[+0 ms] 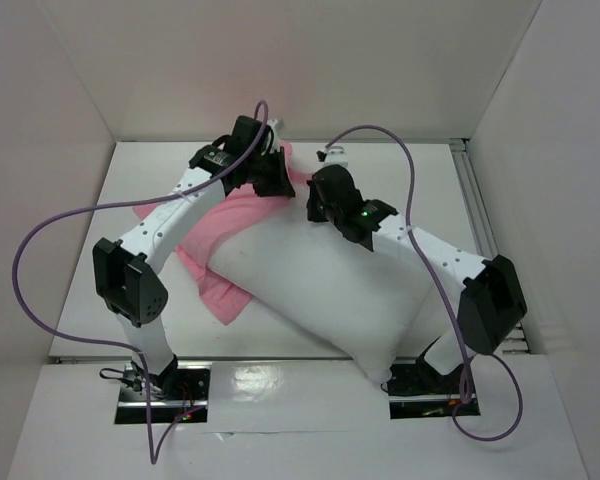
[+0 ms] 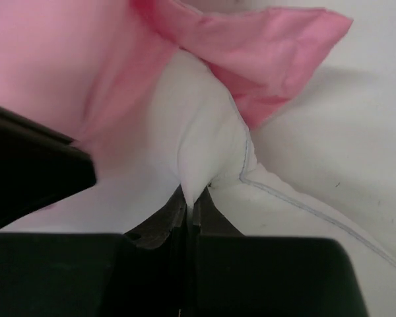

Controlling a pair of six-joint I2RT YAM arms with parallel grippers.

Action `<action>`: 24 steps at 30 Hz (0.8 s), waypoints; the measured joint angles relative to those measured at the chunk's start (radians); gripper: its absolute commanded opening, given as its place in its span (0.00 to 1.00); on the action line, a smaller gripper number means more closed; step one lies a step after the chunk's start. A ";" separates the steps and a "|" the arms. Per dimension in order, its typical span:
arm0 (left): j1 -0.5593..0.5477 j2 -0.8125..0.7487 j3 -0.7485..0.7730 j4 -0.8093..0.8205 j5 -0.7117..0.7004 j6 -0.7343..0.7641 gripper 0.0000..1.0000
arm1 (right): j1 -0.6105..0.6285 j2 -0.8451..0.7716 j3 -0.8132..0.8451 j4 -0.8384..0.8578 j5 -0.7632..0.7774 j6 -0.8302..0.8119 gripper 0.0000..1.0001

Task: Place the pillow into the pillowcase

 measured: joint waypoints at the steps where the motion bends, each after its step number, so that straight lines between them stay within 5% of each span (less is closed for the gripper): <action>1: 0.000 0.000 -0.037 0.006 -0.004 -0.018 0.00 | 0.001 -0.027 -0.035 0.029 0.009 0.012 0.00; 5: 0.027 -0.001 -0.170 0.014 -0.021 -0.076 0.00 | 0.013 -0.175 -0.202 0.140 0.043 0.064 0.00; 6: 0.032 -0.001 -0.182 0.014 -0.020 -0.089 0.00 | 0.017 -0.207 -0.231 0.148 0.045 0.075 0.06; 7: 0.035 -0.001 -0.185 0.016 -0.018 -0.093 0.00 | 0.019 -0.225 -0.244 0.146 0.042 0.082 0.20; 8: 0.035 -0.001 -0.185 0.022 -0.018 -0.095 0.00 | 0.020 -0.235 -0.245 0.134 0.041 0.086 0.51; 11: 0.035 0.007 -0.179 0.039 -0.028 -0.093 0.00 | 0.020 -0.234 -0.207 0.071 0.048 0.093 0.87; 16: 0.035 0.043 -0.151 0.050 -0.051 -0.087 0.00 | 0.013 -0.235 -0.051 -0.174 0.109 0.126 0.99; 24: 0.035 0.068 -0.050 0.013 -0.067 -0.063 0.00 | -0.096 -0.221 0.161 -0.642 0.095 0.235 0.99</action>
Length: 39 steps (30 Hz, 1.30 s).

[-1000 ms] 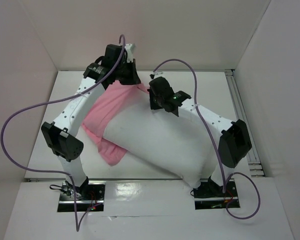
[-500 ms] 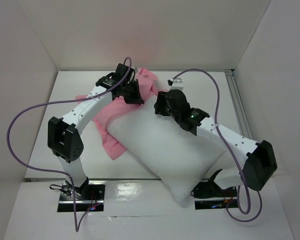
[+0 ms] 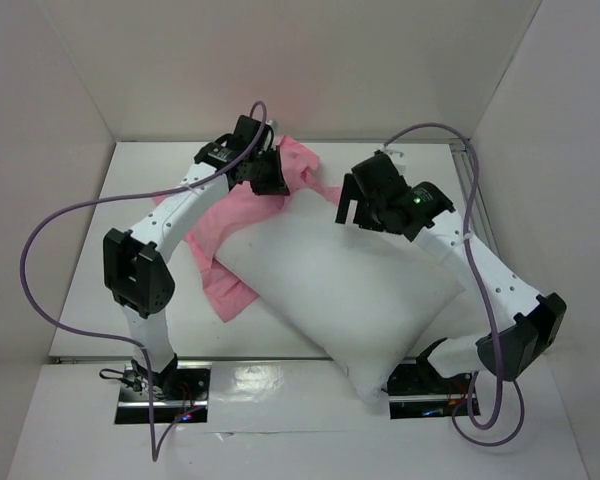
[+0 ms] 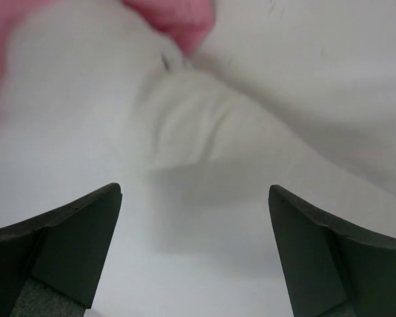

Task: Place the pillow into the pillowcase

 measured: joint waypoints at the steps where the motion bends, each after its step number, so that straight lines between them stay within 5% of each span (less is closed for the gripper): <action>1: 0.000 0.004 0.010 -0.001 -0.001 0.002 0.00 | -0.002 -0.002 -0.025 -0.029 -0.034 0.014 0.99; 4: 0.000 0.017 0.039 -0.012 0.000 0.004 0.00 | 0.000 -0.030 -0.185 -0.043 -0.164 0.052 0.96; 6: 0.000 0.025 0.056 -0.017 0.006 0.007 0.00 | 0.000 -0.060 -0.315 0.023 -0.244 0.071 0.80; 7: -0.003 0.029 0.061 -0.018 0.007 0.008 0.00 | -0.003 -0.083 -0.372 0.068 -0.274 0.081 0.56; 8: -0.006 0.032 0.069 -0.023 0.010 0.010 0.00 | -0.003 -0.112 -0.425 0.129 -0.309 0.090 0.21; 9: -0.011 0.035 0.072 -0.025 0.013 0.010 0.00 | -0.004 -0.135 -0.454 0.177 -0.337 0.089 0.00; 19: -0.212 -0.009 0.124 -0.080 0.002 -0.021 0.00 | 0.000 -0.121 -0.200 0.368 -0.442 -0.034 0.00; 26: -0.249 -0.089 0.022 -0.003 -0.016 -0.103 0.03 | -0.063 -0.216 -0.377 0.504 -0.449 -0.037 0.00; 28: -0.237 -0.059 0.027 -0.009 -0.015 -0.099 0.17 | -0.094 -0.229 -0.470 0.517 -0.450 -0.027 0.00; 29: -0.230 -0.039 0.042 -0.026 -0.015 -0.088 0.44 | -0.109 -0.227 -0.507 0.516 -0.447 -0.027 0.00; 30: -0.224 -0.020 0.060 -0.036 -0.015 -0.067 0.58 | -0.123 -0.224 -0.533 0.516 -0.446 -0.028 0.00; 33: -0.223 0.009 0.140 -0.090 -0.027 -0.026 0.88 | -0.165 -0.218 -0.552 0.538 -0.443 -0.048 0.00; 35: -0.224 -0.018 0.160 -0.106 -0.081 0.008 0.92 | -0.189 -0.217 -0.549 0.548 -0.446 -0.070 0.00; 39: -0.173 -0.187 0.039 -0.109 -0.198 0.031 0.94 | -0.217 -0.164 -0.501 0.513 -0.473 -0.132 0.74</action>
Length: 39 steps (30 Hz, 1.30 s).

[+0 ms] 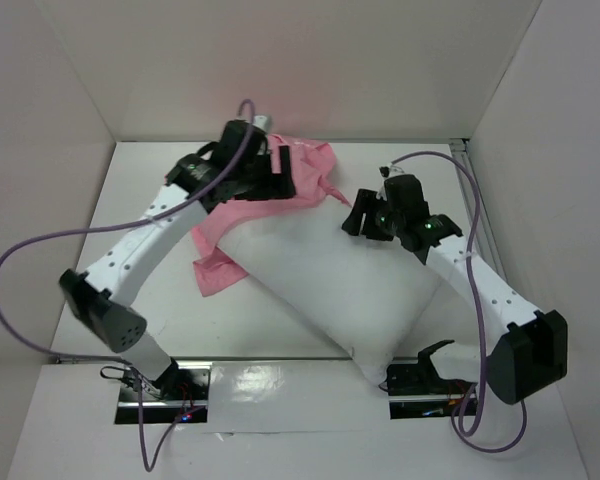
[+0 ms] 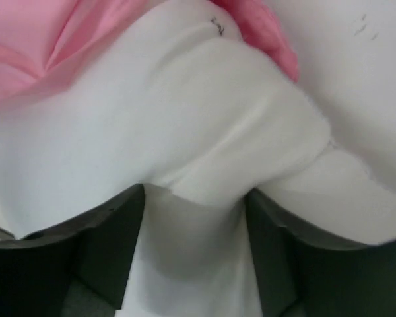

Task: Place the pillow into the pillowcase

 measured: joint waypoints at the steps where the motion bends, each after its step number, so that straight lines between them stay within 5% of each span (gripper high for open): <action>1: 0.036 -0.061 -0.058 -0.006 -0.035 -0.003 1.00 | -0.005 0.024 0.031 -0.013 -0.003 -0.024 0.84; 3: 0.121 -0.170 -0.185 0.002 -0.108 -0.024 1.00 | -0.011 0.066 0.098 -0.040 -0.009 -0.061 1.00; 6: 0.233 -0.311 -0.431 0.031 -0.199 -0.083 1.00 | -0.010 0.106 0.200 -0.095 -0.005 -0.117 1.00; 14: 0.294 -0.473 -1.036 0.155 -0.249 -0.238 1.00 | -0.008 0.233 0.541 -0.241 0.034 -0.233 1.00; 21: 0.396 -0.515 -1.173 0.399 -0.247 -0.288 1.00 | 0.004 0.309 0.729 -0.360 0.029 -0.277 1.00; 27: 0.436 -0.385 -1.194 0.634 -0.159 -0.258 0.97 | 0.041 0.359 0.798 -0.446 0.032 -0.290 1.00; 31: 0.446 -0.285 -1.196 0.707 -0.085 -0.240 0.55 | 0.124 0.427 0.866 -0.535 0.062 -0.333 1.00; 33: 0.446 -0.278 -1.203 0.739 -0.057 -0.242 0.07 | 0.210 0.460 0.877 -0.570 0.121 -0.354 1.00; 34: 0.447 -0.278 -1.207 0.756 -0.040 -0.238 0.00 | 0.265 0.476 0.874 -0.588 0.152 -0.363 1.00; 39: 0.458 -0.279 -1.207 0.777 0.005 -0.232 0.00 | 0.537 0.537 0.830 -0.640 0.298 -0.386 1.00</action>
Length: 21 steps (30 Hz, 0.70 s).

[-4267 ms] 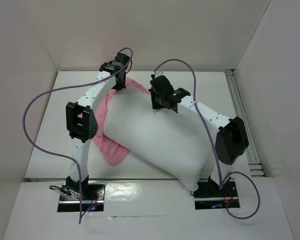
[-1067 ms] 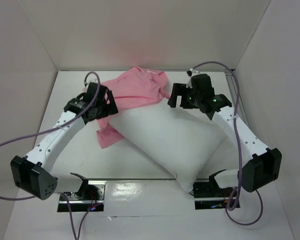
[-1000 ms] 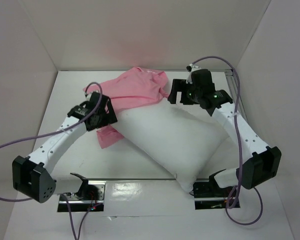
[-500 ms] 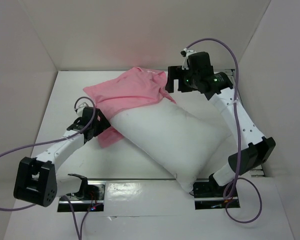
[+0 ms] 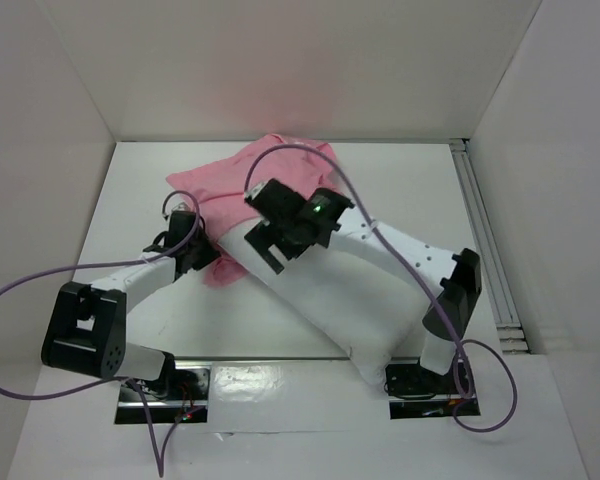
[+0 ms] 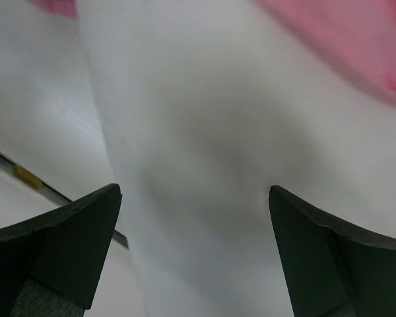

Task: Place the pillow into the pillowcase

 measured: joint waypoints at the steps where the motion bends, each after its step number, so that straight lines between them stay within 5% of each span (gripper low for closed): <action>1: 0.002 -0.003 0.000 -0.002 0.006 0.000 0.00 | 0.048 0.016 -0.008 -0.002 0.023 -0.003 1.00; 4: 0.005 -0.045 -0.008 -0.006 0.026 -0.002 0.00 | 0.123 0.076 -0.012 0.010 0.067 -0.013 1.00; 6: 0.005 -0.105 -0.022 -0.006 0.045 -0.002 0.00 | 0.121 0.128 -0.012 0.034 0.079 -0.021 0.81; 7: 0.005 -0.131 -0.027 -0.006 0.056 -0.002 0.00 | 0.106 0.159 -0.006 0.038 0.079 -0.022 0.60; 9: 0.005 -0.185 -0.034 -0.011 0.080 -0.002 0.00 | 0.059 0.235 0.045 0.026 0.054 -0.016 0.00; 17: -0.127 -0.257 -0.029 0.055 0.164 -0.003 0.00 | -0.235 0.373 0.394 -0.019 -0.135 0.171 0.00; 21: -0.206 -0.206 0.132 0.045 0.232 -0.002 0.00 | -0.354 0.350 0.525 0.079 -0.108 0.241 0.00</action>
